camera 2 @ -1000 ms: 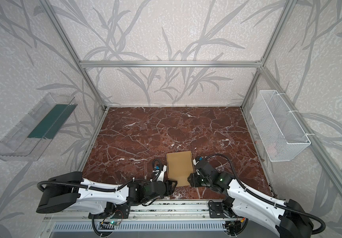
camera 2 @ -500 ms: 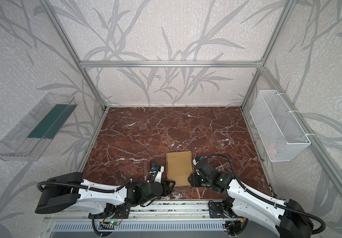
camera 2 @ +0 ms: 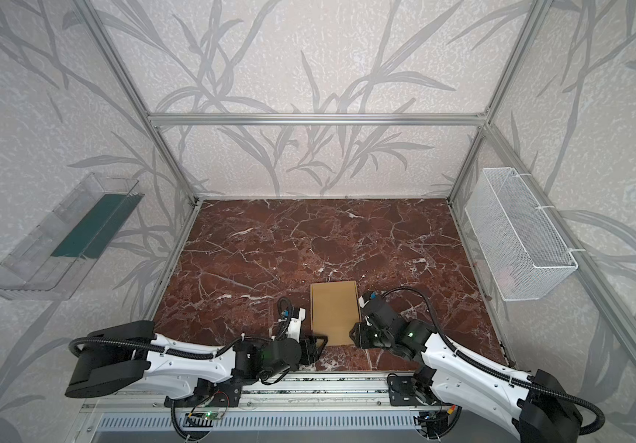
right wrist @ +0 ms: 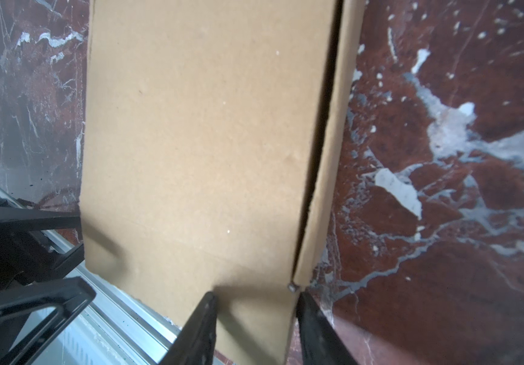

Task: Assemble paper box
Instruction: Fold and tuck the lid into the gap.

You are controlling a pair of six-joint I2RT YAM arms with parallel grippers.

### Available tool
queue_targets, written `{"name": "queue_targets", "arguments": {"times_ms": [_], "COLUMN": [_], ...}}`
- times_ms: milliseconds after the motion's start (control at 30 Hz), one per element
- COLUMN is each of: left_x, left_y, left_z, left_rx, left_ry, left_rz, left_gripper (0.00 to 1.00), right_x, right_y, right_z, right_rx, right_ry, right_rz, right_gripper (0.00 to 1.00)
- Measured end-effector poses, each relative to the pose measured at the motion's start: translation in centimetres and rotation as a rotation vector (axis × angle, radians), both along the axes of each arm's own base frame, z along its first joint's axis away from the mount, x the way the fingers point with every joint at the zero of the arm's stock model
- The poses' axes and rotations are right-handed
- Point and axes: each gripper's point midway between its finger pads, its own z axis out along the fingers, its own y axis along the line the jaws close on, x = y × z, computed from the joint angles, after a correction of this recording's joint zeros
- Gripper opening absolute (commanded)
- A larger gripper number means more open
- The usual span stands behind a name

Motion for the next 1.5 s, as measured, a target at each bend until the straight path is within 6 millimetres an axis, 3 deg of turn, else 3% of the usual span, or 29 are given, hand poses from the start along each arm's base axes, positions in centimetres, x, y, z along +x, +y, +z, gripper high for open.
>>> {"name": "queue_targets", "arguments": {"times_ms": [867, 1167, 1500], "left_x": [0.0, 0.2, 0.2], "left_y": [0.4, 1.5, 2.6], "left_z": [-0.4, 0.5, -0.7], "left_rx": [-0.007, 0.011, 0.084], "left_ry": [0.0, -0.017, -0.013], "left_rz": [0.008, 0.025, 0.029], "left_gripper": [0.59, 0.59, 0.6], "right_x": [0.6, 0.8, 0.9], "right_y": [-0.4, -0.7, -0.9], "right_z": [-0.1, 0.0, 0.2], "right_rx": [-0.037, -0.054, -0.067], "right_ry": [-0.03, -0.047, -0.055], "right_rz": [-0.005, -0.008, -0.013], "right_gripper": [0.39, 0.37, 0.35]}}
